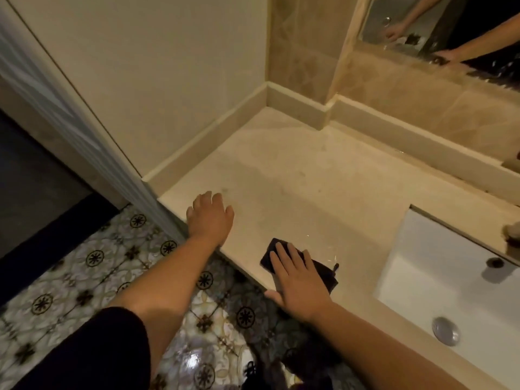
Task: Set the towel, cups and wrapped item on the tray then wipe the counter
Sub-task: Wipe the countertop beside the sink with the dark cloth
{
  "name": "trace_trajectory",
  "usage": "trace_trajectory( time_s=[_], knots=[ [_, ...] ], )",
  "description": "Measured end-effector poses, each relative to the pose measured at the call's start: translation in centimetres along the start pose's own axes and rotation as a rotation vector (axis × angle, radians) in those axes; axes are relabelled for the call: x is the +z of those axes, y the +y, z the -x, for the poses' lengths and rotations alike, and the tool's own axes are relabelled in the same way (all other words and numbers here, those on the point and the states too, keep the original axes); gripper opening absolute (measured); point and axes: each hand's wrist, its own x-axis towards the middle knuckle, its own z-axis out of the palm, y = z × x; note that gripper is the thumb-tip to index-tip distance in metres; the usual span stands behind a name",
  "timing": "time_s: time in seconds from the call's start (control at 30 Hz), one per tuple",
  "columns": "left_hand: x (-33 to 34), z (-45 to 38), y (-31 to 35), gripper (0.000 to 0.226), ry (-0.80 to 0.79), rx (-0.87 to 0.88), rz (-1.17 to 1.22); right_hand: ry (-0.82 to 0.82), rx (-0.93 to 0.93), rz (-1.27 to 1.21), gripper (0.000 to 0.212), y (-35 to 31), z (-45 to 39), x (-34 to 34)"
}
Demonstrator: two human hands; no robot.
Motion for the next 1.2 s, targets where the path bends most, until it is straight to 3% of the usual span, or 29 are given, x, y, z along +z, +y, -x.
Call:
trace_trajectory(
  time_s=[0.2, 0.23, 0.3, 0.37, 0.5, 0.6, 0.7, 0.87, 1.07, 1.2],
  knots=[
    [1.8, -4.4, 0.4, 0.061, -0.03, 0.006, -0.041, 0.084, -0.135, -0.011, 0.082, -0.8, 3.6, 1.3],
    [1.9, -4.8, 0.5, 0.062, -0.039, -0.004, -0.043, 0.116, -0.179, -0.026, 0.079, -0.9, 4.6, 1.1],
    [2.4, -5.4, 0.7, 0.063, -0.044, -0.027, -0.037, 0.167, -0.245, -0.137, 0.052, -1.0, 6.2, 0.4],
    [3.0, -5.6, 0.6, 0.065, -0.042, -0.053, -0.016, 0.098, -0.139, -0.597, 0.045, -0.8, 6.6, -1.5],
    [3.9, -6.0, 0.5, 0.071, -0.034, -0.089, -0.018, -0.167, 0.449, -1.633, 0.047, 2.6, 4.5, -6.3],
    [4.3, -6.1, 0.3, 0.072, -0.028, -0.086, -0.025, -0.049, 0.573, -1.912, 0.033, 8.6, 0.8, -10.1],
    [4.2, -6.5, -0.5, 0.072, 0.01, -0.106, -0.035, 0.209, 0.567, -1.73, 0.033, 15.2, -4.8, -14.1],
    [4.3, -7.0, -1.0, 0.071, 0.042, -0.186, -0.005, 0.502, 0.455, -0.989, 0.041, 23.6, -17.3, -15.2],
    [3.9, -7.0, -0.6, 0.069, 0.086, -0.175, -0.022, 0.284, 0.118, -0.31, 0.041, 26.3, -26.7, -9.0],
    [3.9, -7.2, -0.7, 0.06, 0.109, -0.163, -0.036, 0.289, 0.023, -0.148, 0.051, 26.5, -28.1, -7.9]
  ],
)
